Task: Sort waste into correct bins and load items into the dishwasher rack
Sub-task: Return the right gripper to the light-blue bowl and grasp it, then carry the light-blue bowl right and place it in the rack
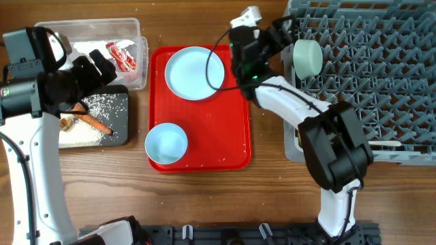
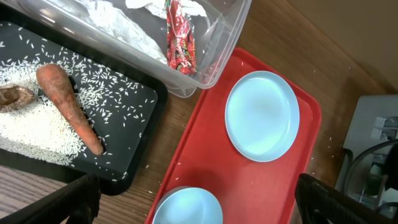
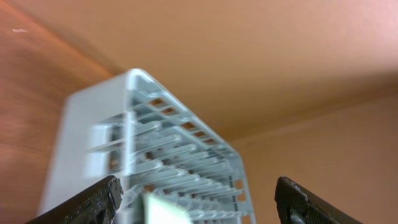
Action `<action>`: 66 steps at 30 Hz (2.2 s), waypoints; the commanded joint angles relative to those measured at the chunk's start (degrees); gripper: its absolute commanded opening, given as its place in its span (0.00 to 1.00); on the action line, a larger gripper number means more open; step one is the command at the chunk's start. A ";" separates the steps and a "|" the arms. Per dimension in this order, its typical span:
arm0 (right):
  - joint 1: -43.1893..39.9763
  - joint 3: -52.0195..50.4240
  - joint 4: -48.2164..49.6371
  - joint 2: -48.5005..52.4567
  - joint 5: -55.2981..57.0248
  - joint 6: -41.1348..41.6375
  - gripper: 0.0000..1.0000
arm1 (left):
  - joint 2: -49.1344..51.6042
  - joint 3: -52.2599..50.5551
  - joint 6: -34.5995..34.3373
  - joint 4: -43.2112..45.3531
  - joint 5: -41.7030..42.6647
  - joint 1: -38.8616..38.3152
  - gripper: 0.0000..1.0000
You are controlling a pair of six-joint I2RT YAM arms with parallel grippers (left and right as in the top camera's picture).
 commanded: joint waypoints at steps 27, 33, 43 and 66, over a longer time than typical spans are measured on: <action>15.15 -4.17 -43.34 -5.49 -83.54 86.73 0.57 | 0.11 0.59 -0.13 0.07 -0.33 0.31 1.00; 18.43 -4.22 -43.80 -2.69 -80.52 86.79 0.44 | 0.11 0.59 -0.13 0.09 -0.33 0.31 1.00; 16.87 -4.17 -45.42 -3.43 -77.94 86.62 0.06 | 0.11 0.59 -0.13 0.07 -0.33 0.31 1.00; -27.87 -4.15 -75.28 -42.01 -28.04 64.00 0.04 | 0.11 0.59 -0.13 0.07 -0.33 0.31 1.00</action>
